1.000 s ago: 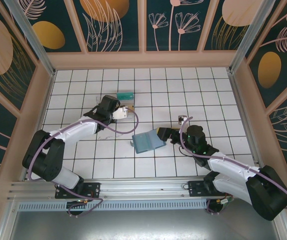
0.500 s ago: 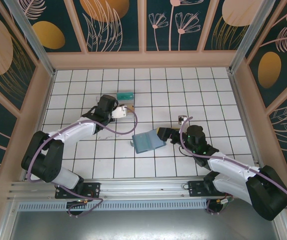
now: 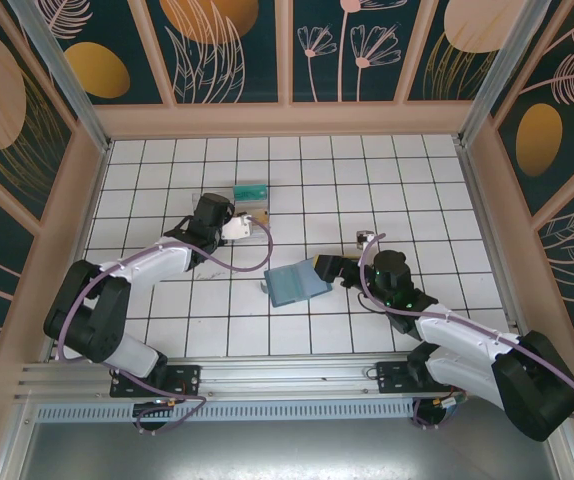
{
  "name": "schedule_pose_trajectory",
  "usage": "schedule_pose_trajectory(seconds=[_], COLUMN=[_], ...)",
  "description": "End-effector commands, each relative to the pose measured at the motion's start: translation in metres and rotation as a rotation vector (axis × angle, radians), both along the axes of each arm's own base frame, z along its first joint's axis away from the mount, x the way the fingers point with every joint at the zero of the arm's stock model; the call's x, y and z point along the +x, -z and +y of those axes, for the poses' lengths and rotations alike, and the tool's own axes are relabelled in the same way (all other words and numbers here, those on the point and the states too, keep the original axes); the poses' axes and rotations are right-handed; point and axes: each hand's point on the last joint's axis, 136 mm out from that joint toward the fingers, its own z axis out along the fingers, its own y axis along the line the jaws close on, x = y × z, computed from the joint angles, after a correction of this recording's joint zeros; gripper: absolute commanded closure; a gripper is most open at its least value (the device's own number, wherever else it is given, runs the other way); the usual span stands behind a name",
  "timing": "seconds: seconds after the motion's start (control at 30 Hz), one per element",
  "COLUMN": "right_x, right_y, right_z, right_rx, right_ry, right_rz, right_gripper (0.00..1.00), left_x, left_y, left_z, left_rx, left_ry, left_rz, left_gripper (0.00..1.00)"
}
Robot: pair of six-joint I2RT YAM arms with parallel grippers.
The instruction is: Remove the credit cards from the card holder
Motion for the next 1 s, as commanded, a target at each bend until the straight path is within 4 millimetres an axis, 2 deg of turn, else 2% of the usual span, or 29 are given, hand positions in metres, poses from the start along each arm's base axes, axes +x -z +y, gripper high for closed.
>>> schedule_pose_trajectory(seconds=[0.0,0.1,0.23,0.33,0.4,0.57,0.63,0.7,0.97], right_x=[0.004,0.003,0.003,0.004,0.003,0.003,0.003,0.003,0.003], right_y=[-0.016,-0.015,-0.015,-0.016,-0.016,-0.015,-0.015,-0.015,-0.015], right_z=[0.005,0.006,0.006,0.006,0.006,0.006,0.006,0.007,0.007], right_rx=[0.023,0.023,0.022,0.023,0.023,0.023,0.024,0.023,0.021], right_ry=[-0.009,-0.011,-0.012,-0.01,-0.014,-0.015,-0.016,-0.021,-0.018], right_rz=[-0.032,-0.03,-0.03,-0.032,-0.033,-0.035,-0.033,-0.03,-0.031], right_gripper=[0.01,0.01,0.01,0.01,0.01,0.01,0.01,0.01,0.01], left_x=[0.007,0.007,0.005,0.003,0.002,-0.002,-0.005,-0.008,-0.007], left_y=[0.0,0.002,0.001,-0.002,-0.004,-0.012,-0.009,-0.004,0.001], left_z=[0.002,0.003,0.003,0.003,0.003,0.001,0.003,0.005,0.004], left_rx=[0.007,0.012,0.008,-0.006,-0.019,-0.08,-0.069,-0.058,-0.038], left_ry=[-0.009,-0.01,-0.014,-0.016,-0.021,-0.037,-0.036,-0.029,-0.018], left_rz=[-0.019,-0.012,-0.01,-0.007,-0.012,-0.022,-0.014,-0.004,0.012], left_gripper=[0.83,0.79,0.7,0.7,0.65,0.64,0.65,0.84,0.84])
